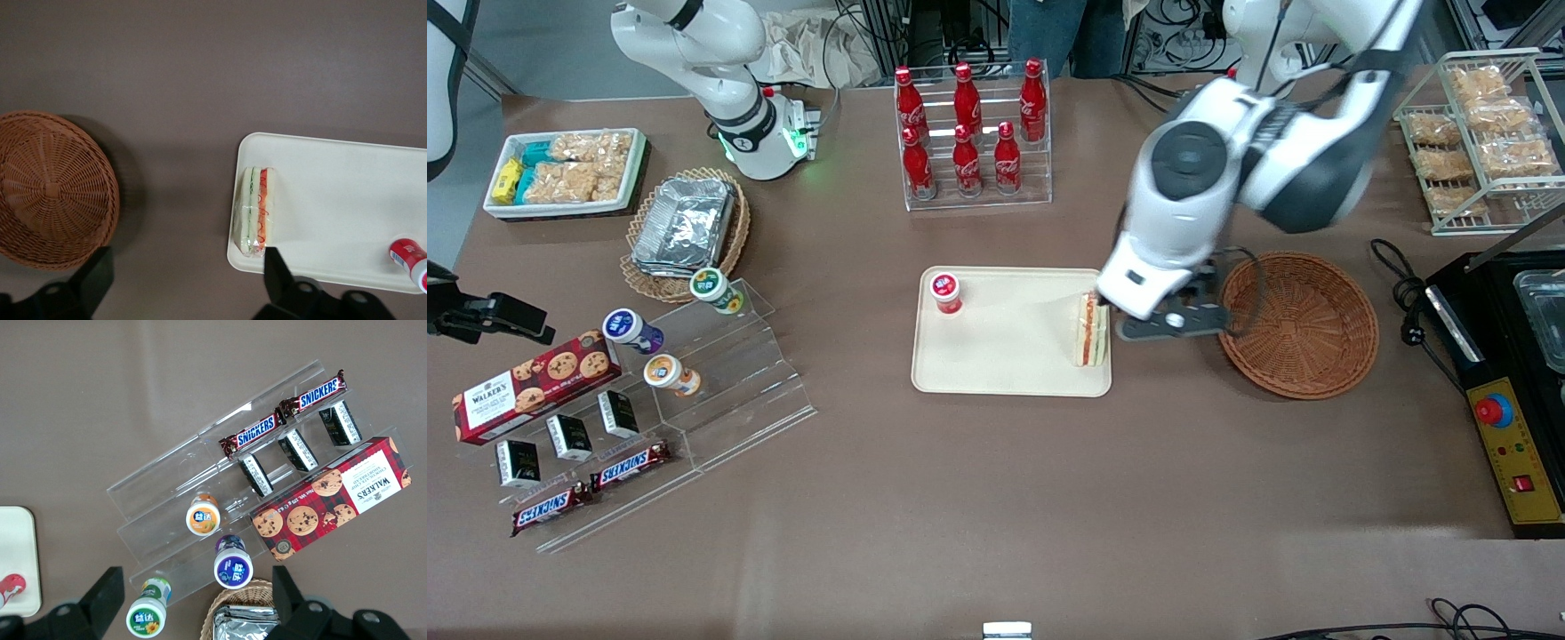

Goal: Place sandwich from basket to tray
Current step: 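Raise the left gripper away from the sandwich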

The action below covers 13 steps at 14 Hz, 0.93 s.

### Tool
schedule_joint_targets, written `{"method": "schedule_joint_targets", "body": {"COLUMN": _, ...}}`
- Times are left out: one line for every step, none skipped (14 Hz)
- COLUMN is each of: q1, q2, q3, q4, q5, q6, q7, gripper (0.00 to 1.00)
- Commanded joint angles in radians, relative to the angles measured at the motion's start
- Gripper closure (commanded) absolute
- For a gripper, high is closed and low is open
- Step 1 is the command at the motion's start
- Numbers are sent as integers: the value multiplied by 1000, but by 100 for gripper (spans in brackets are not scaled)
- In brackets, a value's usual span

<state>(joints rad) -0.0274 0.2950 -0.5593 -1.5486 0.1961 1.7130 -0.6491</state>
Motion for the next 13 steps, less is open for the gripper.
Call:
{"method": "schedule_joint_targets", "body": {"q1": 102, "q2": -68, "q3": -2, "q4": 16, "q5": -61, "q6": -56, "q7": 127, "gripper": 0}}
{"method": "schedule_joint_targets", "body": {"q1": 137, "q2": -101, "q3": -1, "q4": 9, "q5": -76, "q6": -68, "q7": 162, "gripper": 0}}
{"method": "schedule_joint_targets", "body": {"q1": 145, "q2": -135, "q3": 19, "q4": 4, "q5": -86, "q6": -73, "q7": 202, "gripper": 0}}
{"method": "schedule_joint_targets", "body": {"q1": 126, "q2": -160, "q3": 101, "q4": 2, "q5": -110, "q6": -88, "q7": 247, "gripper": 0}}
{"method": "schedule_joint_targets", "body": {"q1": 83, "q2": -203, "q3": 183, "q4": -1, "q5": -174, "q6": -101, "q7": 312, "gripper": 0}}
{"method": "schedule_joint_targets", "body": {"q1": 54, "q2": -245, "q3": 270, "q4": -33, "q5": -216, "q6": -104, "q7": 378, "gripper": 0}}
{"method": "schedule_joint_targets", "body": {"q1": 37, "q2": -298, "q3": 318, "q4": -74, "q5": -228, "q6": -102, "q7": 429, "gripper": 0}}
{"method": "schedule_joint_targets", "body": {"q1": 24, "q2": -344, "q3": 343, "q4": -124, "q5": -230, "q6": -90, "q7": 469, "gripper": 0}}
{"method": "schedule_joint_targets", "body": {"q1": 17, "q2": -376, "q3": 366, "q4": -158, "q5": -230, "q6": -72, "q7": 485, "gripper": 0}}
{"method": "schedule_joint_targets", "body": {"q1": -23, "q2": -387, "q3": 399, "q4": -168, "q5": -230, "q6": -63, "q7": 483, "gripper": 0}}
{"method": "schedule_joint_targets", "body": {"q1": -57, "q2": -387, "q3": 447, "q4": -168, "q5": -228, "q6": -64, "q7": 486, "gripper": 0}}
{"method": "schedule_joint_targets", "body": {"q1": -74, "q2": -382, "q3": 459, "q4": -165, "q5": -221, "q6": -66, "q7": 493, "gripper": 0}}
{"method": "schedule_joint_targets", "body": {"q1": -75, "q2": -379, "q3": 457, "q4": -163, "q5": -211, "q6": -66, "q7": 491, "gripper": 0}}
